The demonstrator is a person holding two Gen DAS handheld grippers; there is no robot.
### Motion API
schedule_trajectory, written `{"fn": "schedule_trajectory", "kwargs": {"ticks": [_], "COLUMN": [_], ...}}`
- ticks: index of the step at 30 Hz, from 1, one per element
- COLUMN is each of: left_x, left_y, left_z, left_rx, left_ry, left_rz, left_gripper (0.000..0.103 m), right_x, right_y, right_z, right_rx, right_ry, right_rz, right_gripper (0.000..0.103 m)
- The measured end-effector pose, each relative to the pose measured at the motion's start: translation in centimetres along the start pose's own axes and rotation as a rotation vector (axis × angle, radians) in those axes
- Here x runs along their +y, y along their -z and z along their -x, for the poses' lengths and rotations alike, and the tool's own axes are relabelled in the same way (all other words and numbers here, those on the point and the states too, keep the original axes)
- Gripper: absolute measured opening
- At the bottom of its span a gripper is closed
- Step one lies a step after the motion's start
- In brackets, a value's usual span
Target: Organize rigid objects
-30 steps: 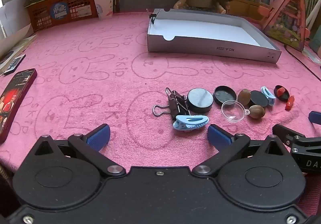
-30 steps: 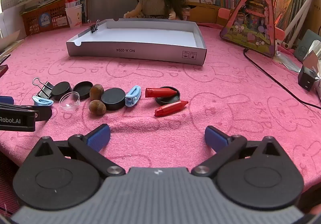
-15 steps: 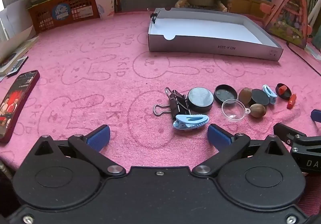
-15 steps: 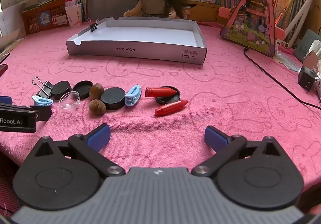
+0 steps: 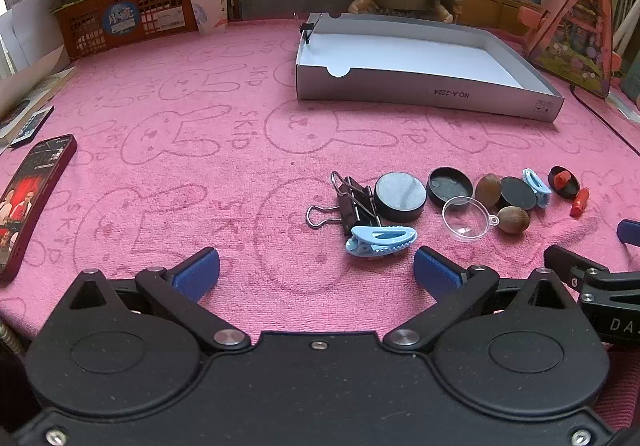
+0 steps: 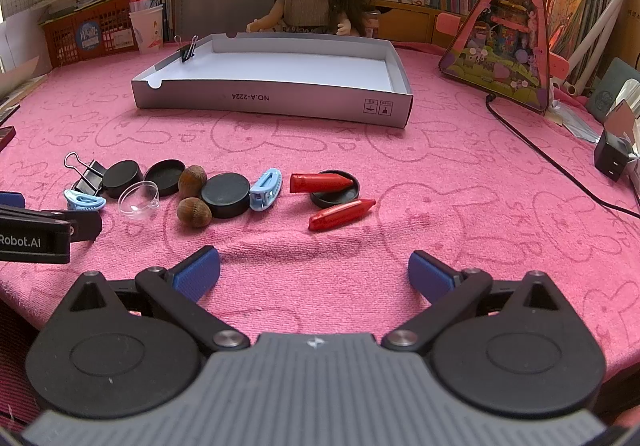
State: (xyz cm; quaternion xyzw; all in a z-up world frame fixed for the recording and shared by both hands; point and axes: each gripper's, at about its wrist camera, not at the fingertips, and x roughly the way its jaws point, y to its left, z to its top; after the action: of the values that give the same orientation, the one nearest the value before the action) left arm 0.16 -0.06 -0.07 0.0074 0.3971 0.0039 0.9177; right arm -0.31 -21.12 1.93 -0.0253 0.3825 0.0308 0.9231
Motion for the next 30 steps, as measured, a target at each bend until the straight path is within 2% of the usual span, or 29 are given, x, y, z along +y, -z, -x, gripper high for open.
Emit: {"fn": "schedule_trajectory", "kwargs": {"ticks": [30], "left_x": [0.01], "left_y": [0.07], "left_z": [0.18], "left_rx": [-0.010], "left_ry": [0.012], "left_rz": [-0.007], "left_gripper": [0.103], "right_x": [0.01], "right_y": [0.03], "right_z": [0.07], "right_rx": [0.003], "right_ry": [0.001], "right_rz": [0.001], "right_gripper": [0.103]}}
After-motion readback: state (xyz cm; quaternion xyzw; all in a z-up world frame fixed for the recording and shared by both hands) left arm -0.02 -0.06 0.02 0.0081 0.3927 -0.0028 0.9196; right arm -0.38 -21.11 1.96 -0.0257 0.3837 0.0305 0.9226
